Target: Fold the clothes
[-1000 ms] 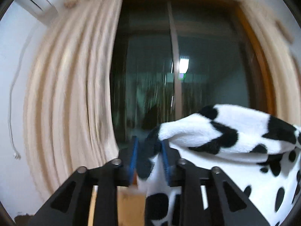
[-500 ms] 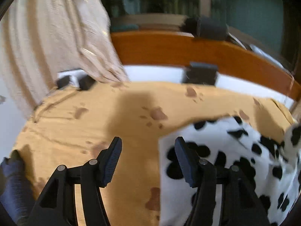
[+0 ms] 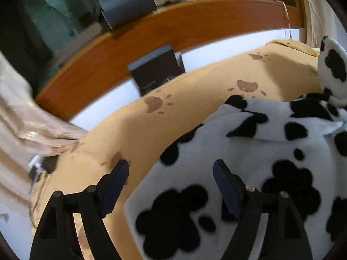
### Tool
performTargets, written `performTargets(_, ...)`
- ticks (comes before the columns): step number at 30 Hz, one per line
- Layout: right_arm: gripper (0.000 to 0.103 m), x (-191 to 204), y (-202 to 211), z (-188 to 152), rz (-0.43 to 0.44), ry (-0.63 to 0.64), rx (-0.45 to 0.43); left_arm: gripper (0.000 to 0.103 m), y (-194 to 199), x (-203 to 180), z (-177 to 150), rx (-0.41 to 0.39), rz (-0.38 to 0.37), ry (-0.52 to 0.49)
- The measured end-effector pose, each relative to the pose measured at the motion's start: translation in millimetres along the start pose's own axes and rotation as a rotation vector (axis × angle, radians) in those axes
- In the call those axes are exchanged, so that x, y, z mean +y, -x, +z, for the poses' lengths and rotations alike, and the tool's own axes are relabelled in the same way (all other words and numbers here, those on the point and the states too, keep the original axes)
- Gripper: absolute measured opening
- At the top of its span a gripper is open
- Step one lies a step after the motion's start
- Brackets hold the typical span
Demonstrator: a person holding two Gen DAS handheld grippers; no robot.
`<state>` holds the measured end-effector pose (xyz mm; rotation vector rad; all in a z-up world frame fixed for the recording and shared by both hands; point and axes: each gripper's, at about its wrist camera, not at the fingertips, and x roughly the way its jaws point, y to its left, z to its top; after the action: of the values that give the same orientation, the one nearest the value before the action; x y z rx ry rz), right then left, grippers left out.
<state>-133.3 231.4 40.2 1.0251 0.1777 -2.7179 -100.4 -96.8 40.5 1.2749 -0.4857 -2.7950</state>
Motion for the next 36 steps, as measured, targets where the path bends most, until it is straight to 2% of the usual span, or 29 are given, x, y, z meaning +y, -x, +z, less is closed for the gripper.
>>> performTargets(5,0.084,0.7,-12.9,2.6,0.051,0.011,0.010,0.083,-36.2,23.7,12.8,0.060,-0.241,0.077)
performTargets(7,0.084,-0.4,-19.2,2.1,0.090,0.006,0.027,0.084,-42.5,23.9,14.1,0.073,-0.287,0.056)
performTargets(9,0.084,-1.4,-25.6,1.6,0.130,0.002,0.043,0.089,-49.2,25.0,16.7,0.087,-0.330,0.029)
performTargets(14,0.084,-4.1,-41.5,0.4,0.229,-0.008,0.085,0.098,-63.5,34.4,16.1,0.124,-0.405,0.082)
performTargets(16,0.084,-5.1,-47.9,0.0,0.268,-0.013,0.101,0.097,-61.5,29.3,13.1,0.111,-0.389,0.065)
performTargets(17,0.080,-5.6,-51.1,-0.3,0.288,-0.015,0.110,0.092,-58.0,27.3,11.3,0.096,-0.392,0.072)
performTargets(18,0.057,-6.2,-54.3,-0.5,0.308,-0.017,0.118,0.074,-54.3,25.4,9.5,0.082,-0.394,0.079)
performTargets(19,0.040,-6.7,-55.8,-0.9,0.323,-0.022,0.122,0.053,-48.8,25.0,7.5,0.069,-0.389,0.097)
performTargets(20,0.016,-7.1,-52.9,-1.7,0.324,-0.034,0.113,0.014,-43.2,24.9,5.5,0.056,-0.384,0.116)
performTargets(21,0.015,-7.4,-49.9,-2.6,0.325,-0.047,0.104,0.010,-35.0,29.8,1.4,0.038,-0.382,0.167)
performTargets(23,0.014,-8.2,-42.0,-3.4,0.324,-0.070,0.080,0.007,-18.4,39.7,-6.7,0.002,-0.378,0.269)
performTargets(24,0.013,-8.7,-31.6,-1.0,0.311,-0.076,0.047,0.007,-5.2,45.3,-10.2,-0.040,-0.360,0.296)
performTargets(27,0.013,-8.1,7.8,10.6,0.240,-0.074,-0.079,0.007,46.6,75.2,-15.1,-0.203,-0.311,0.420)
performTargets(32,0.013,9.8,76.4,34.9,0.085,-0.065,-0.316,0.006,137.4,121.3,-9.7,-0.479,-0.146,0.581)
performTargets(34,0.013,20.3,90.5,43.9,0.021,-0.066,-0.392,0.007,161.3,134.3,-3.1,-0.537,-0.078,0.617)
performTargets(36,0.018,33.7,86.0,57.5,-0.026,-0.045,-0.399,0.007,168.1,139.9,7.7,-0.517,0.050,0.632)
